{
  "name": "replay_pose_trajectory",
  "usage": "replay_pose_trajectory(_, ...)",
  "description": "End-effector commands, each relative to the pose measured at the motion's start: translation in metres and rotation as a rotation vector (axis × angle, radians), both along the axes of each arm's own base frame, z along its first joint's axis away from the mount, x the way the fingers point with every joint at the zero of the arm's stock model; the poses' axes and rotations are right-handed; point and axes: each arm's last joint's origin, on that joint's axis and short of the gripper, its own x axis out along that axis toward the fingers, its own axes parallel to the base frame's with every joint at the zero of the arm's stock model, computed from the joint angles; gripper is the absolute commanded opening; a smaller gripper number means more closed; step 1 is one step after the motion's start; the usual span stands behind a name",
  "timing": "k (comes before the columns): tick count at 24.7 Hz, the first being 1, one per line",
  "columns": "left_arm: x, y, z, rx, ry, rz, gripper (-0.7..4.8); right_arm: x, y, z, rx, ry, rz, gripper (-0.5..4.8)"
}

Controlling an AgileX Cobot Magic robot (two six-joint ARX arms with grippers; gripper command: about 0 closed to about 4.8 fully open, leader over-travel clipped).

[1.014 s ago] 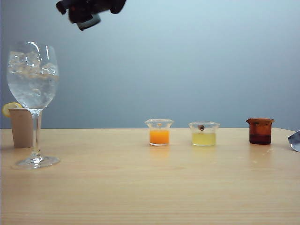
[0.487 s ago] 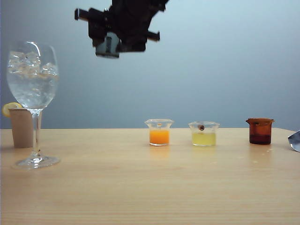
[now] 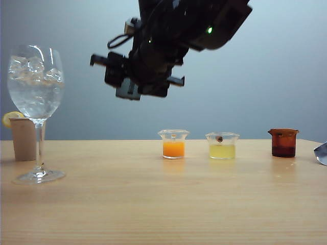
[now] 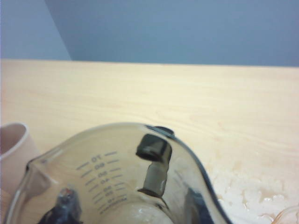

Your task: Pick up the first measuring cup from the left, pour the coconut rum inside into the goblet, and finally put the measuring cup back in its original place.

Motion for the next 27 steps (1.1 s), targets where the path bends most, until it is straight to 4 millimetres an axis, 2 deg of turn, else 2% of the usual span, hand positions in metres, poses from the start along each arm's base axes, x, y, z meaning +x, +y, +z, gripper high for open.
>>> replay_pose_trajectory(1, 0.000, 0.000, 0.002, 0.000, -0.012, 0.004, -0.04, 0.001, 0.008, -0.010, 0.026, -0.017, 0.008, 0.84)
replay_pose_trajectory(7, 0.000, 0.000, 0.002, 0.000, -0.012, 0.004, -0.04, 0.008, 0.015, -0.049, 0.062, 0.052, -0.007, 0.84)
replay_pose_trajectory(13, 0.000, 0.000, 0.002, 0.000, -0.012, 0.004, -0.04, 0.016, 0.020, -0.073, 0.061, 0.074, -0.017, 0.84)
replay_pose_trajectory(27, 0.000, 0.000, 0.002, 0.000, -0.012, 0.004, -0.04, 0.048, 0.039, -0.086, 0.055, 0.071, -0.034, 0.84)
